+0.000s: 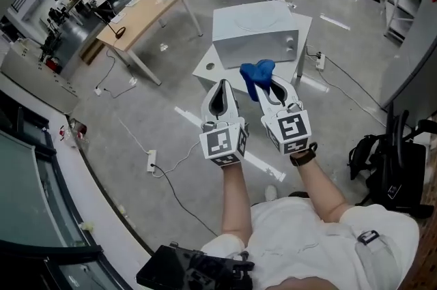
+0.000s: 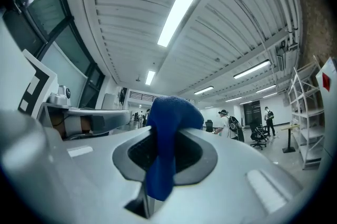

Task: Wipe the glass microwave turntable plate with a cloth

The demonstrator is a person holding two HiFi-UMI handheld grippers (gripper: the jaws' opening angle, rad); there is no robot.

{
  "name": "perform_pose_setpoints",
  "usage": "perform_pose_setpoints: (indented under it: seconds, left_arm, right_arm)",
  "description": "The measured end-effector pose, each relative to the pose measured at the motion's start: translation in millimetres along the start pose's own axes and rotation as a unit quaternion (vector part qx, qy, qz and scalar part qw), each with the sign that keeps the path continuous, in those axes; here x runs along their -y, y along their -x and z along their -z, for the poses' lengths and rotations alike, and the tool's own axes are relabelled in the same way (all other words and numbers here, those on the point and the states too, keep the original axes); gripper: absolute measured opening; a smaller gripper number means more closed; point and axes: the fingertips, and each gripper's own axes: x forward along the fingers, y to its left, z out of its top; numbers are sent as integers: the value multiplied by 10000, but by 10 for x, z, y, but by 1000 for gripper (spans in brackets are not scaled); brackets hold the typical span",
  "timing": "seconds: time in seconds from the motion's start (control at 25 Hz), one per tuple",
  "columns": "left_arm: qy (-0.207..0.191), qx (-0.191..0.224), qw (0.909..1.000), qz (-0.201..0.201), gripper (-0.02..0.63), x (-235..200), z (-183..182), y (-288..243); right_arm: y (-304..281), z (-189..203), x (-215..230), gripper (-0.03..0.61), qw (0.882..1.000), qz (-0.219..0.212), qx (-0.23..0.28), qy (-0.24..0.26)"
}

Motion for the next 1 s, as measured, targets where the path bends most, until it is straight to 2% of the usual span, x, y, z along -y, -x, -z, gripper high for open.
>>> perform_pose_setpoints:
  seconds: [0.16, 0.36, 0.6, 0.8, 1.0]
  left_arm:
    - [137, -147, 9998, 17, 2, -121, 226, -262]
    - [215, -251, 9994, 120, 2, -63, 419, -658]
    - [-14, -304, 9995, 80, 2, -79, 551, -1378]
    - [-145, -73, 9998, 151, 2, 2, 449, -2181]
    - [-223, -75, 9995, 204, 2, 234, 615, -2772]
  right_arm:
    - [-238, 218, 119, 52, 9999, 19, -114, -54]
    - [-492, 452, 502, 52, 9993, 133, -306, -156]
    - [-1118, 564, 907, 52, 9990, -112, -272, -327]
    - [-1682, 356, 1412, 52, 9990, -301, 120, -302]
    - [-2029, 343, 2060, 52, 9987, -286, 261, -323]
